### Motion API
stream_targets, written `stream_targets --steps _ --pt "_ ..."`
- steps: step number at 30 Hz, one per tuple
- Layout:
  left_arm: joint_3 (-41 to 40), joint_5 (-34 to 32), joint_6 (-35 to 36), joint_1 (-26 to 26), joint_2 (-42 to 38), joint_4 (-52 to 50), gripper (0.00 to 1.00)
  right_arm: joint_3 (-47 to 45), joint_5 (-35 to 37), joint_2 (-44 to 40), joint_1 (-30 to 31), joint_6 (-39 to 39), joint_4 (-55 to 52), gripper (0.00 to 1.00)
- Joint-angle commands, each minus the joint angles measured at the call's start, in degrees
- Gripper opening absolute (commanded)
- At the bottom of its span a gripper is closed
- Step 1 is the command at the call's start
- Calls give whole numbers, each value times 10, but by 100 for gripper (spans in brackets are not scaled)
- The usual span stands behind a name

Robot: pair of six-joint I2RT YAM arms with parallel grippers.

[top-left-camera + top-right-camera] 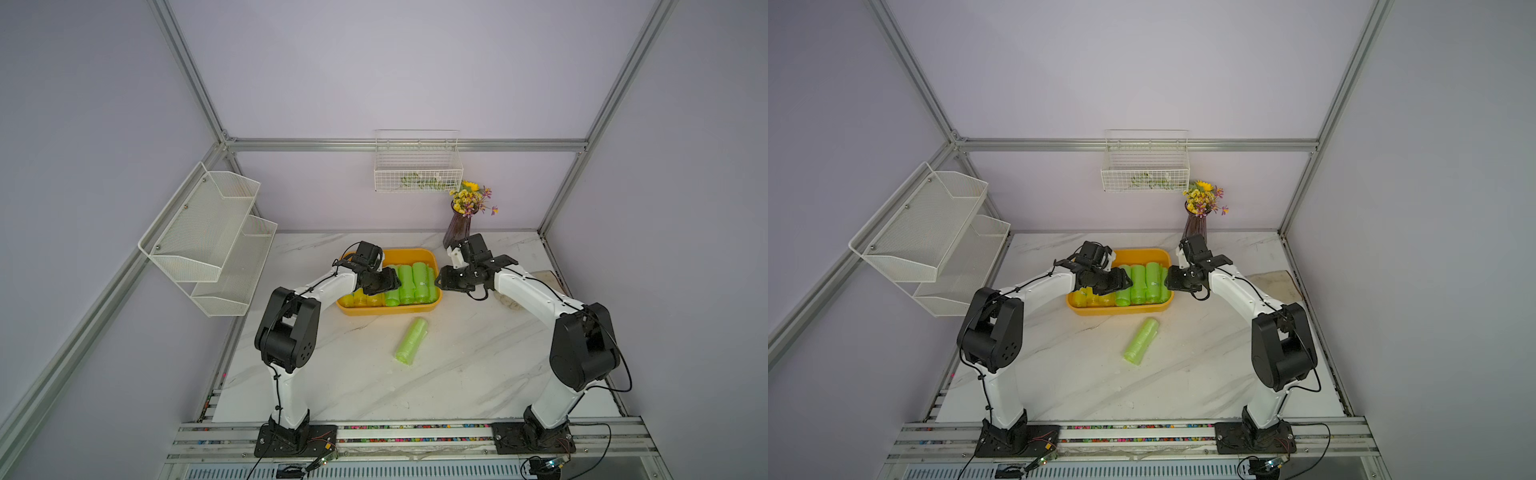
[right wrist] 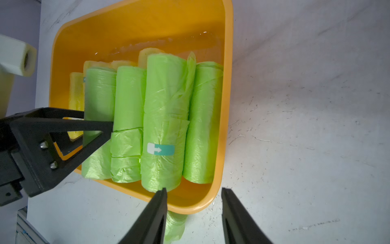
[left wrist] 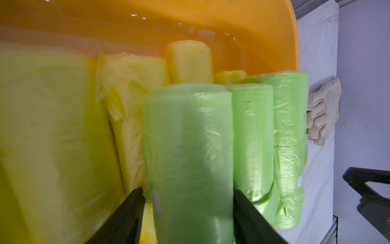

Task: Put the roll of trash bags into the storage box
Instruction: Place the roll of trash bags in the storage box.

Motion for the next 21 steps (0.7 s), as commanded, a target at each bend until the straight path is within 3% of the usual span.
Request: stream_targets --steps 1,13,21 --pt "-8 6 1 -3 -24 16 66 -10 6 -19 -6 5 2 47" --pt "-24 -35 15 -4 -70 15 76 -20 10 -29 -11 1 3 47" --pt "-56 -59 33 -4 -126 49 90 -27 8 -31 -16 -2 3 48"
